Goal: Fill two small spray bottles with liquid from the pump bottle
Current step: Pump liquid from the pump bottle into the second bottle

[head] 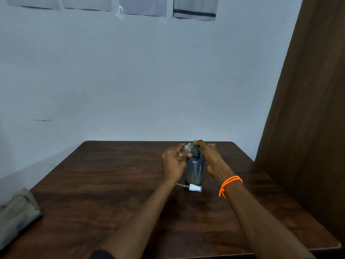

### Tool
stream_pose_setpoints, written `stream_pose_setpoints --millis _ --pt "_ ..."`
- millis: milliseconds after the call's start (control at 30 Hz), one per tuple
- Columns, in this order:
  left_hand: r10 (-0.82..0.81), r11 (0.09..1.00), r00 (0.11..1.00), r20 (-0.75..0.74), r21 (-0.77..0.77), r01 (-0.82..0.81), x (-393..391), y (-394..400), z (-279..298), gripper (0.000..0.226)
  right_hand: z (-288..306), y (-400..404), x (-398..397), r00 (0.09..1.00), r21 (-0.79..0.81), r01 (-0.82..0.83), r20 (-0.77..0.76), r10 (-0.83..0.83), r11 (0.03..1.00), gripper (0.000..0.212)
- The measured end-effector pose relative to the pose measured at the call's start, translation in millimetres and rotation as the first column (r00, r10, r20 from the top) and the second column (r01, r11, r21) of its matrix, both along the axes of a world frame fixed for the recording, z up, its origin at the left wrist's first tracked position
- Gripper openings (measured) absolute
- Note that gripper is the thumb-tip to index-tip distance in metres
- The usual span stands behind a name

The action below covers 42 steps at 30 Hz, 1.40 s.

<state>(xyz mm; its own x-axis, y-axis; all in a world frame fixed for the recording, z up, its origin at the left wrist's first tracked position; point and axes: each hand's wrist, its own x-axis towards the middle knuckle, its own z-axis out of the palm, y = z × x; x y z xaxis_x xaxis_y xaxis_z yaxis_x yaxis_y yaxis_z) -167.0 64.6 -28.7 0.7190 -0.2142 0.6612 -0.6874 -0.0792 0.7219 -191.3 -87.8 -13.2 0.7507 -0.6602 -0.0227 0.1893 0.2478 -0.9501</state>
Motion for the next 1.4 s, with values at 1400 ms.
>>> stream_pose_setpoints --millis 1400 --pt "0.011 1.0 1.0 0.012 -0.015 -0.011 -1 -1 -2 0.026 9 10 -6 1.0 0.058 0.009 -0.011 -0.009 0.998 0.069"
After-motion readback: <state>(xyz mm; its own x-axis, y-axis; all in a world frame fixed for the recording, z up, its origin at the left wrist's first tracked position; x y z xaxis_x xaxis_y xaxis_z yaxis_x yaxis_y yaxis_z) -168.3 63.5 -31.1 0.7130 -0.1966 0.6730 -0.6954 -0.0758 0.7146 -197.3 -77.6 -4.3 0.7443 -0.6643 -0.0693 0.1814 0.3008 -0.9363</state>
